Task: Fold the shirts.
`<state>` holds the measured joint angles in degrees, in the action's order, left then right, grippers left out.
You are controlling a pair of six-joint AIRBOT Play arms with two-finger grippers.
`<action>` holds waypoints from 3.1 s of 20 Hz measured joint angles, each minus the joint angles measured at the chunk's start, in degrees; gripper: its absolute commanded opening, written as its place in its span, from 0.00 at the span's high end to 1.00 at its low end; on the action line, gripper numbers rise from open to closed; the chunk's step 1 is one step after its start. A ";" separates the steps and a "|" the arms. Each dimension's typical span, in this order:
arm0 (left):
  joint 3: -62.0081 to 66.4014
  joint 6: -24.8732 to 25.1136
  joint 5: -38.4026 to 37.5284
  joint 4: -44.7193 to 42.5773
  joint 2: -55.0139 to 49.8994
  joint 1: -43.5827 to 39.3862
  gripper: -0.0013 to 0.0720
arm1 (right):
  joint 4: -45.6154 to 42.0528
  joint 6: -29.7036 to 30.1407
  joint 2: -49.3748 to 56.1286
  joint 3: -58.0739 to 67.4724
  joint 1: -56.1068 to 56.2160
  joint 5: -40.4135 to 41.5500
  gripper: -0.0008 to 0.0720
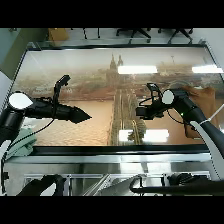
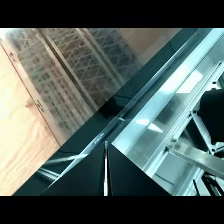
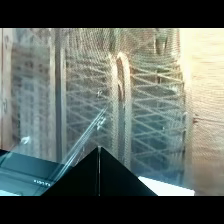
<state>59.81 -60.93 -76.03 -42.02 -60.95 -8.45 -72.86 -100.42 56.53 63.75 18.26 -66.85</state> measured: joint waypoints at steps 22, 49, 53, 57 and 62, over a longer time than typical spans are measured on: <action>13.07 -1.99 25.38 -54.18 -31.54 29.31 0.05 | 0.00 0.00 9.40 0.00 0.00 2.67 0.95; 29.77 -12.76 3.58 -25.59 -24.13 -14.97 0.19 | -0.24 6.05 -4.63 4.83 -11.80 -2.21 0.46; 29.99 -15.50 1.16 -25.66 -27.98 -15.85 0.16 | -0.24 6.21 -4.48 4.83 -12.41 -2.64 0.49; 31.36 -18.69 -7.32 -25.77 -26.82 -9.16 0.15 | -0.20 7.32 -2.86 4.83 -12.92 -2.27 0.49; 10.97 -20.09 -8.81 -24.35 -15.80 -2.54 0.15 | 1.46 11.76 3.02 4.90 -13.14 2.08 0.49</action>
<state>70.78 -81.01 -84.84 -66.37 -76.75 -10.98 -71.40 -88.66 59.55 68.64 5.13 -64.77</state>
